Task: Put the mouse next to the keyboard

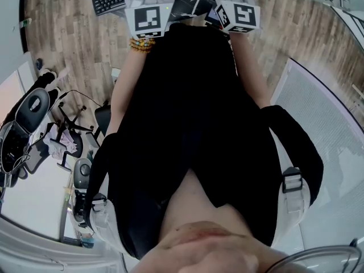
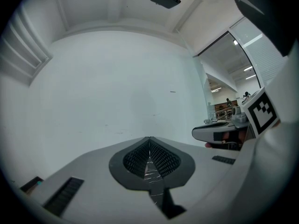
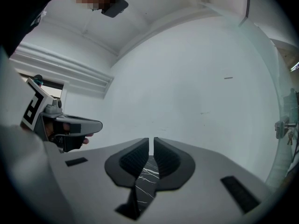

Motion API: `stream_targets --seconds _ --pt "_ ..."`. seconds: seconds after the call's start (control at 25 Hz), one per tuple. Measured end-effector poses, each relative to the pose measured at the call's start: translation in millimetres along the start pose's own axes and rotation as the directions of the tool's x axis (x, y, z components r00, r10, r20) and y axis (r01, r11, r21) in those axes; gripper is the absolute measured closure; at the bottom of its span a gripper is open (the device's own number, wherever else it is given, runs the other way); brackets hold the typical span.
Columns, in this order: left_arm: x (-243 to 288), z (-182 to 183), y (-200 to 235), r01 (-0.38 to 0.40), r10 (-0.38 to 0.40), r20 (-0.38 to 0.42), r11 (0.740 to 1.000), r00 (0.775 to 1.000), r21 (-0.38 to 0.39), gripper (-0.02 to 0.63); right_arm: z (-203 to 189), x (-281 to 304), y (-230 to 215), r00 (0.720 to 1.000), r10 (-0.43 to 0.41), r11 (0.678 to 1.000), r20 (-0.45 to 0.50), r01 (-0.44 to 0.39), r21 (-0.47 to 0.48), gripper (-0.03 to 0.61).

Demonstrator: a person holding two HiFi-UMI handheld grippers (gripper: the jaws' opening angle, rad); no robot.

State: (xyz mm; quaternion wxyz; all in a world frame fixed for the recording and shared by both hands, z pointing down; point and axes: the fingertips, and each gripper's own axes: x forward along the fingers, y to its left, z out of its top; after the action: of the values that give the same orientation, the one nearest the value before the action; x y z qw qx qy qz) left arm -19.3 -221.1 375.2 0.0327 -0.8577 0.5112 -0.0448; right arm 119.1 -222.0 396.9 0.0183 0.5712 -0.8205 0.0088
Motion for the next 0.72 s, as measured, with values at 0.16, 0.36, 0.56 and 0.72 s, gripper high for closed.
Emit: stream_targets --seconds 0.16,0.36,0.56,0.72 --pt "-1.7 -1.2 0.0 -0.002 0.002 -0.005 1.000 1.000 -0.001 0.600 -4.5 -1.4 0.6 1.000 -0.002 1.000 -0.013 0.002 0.002 0.529" --pt "-2.5 -3.2 -0.7 0.000 0.000 -0.012 1.000 1.000 -0.004 0.600 -7.6 -1.5 -2.7 0.999 -0.011 1.000 -0.030 0.011 -0.005 0.535" --pt "-1.8 -3.3 -0.4 0.005 -0.005 -0.013 1.000 1.000 -0.004 0.600 -9.1 -0.5 -7.0 0.998 -0.046 0.998 -0.039 0.044 -0.044 0.546" --pt "-3.9 -4.0 -0.8 0.004 -0.004 -0.012 1.000 1.000 -0.001 0.600 -11.8 -2.3 -10.3 0.997 -0.060 0.998 -0.041 0.058 -0.035 0.546"
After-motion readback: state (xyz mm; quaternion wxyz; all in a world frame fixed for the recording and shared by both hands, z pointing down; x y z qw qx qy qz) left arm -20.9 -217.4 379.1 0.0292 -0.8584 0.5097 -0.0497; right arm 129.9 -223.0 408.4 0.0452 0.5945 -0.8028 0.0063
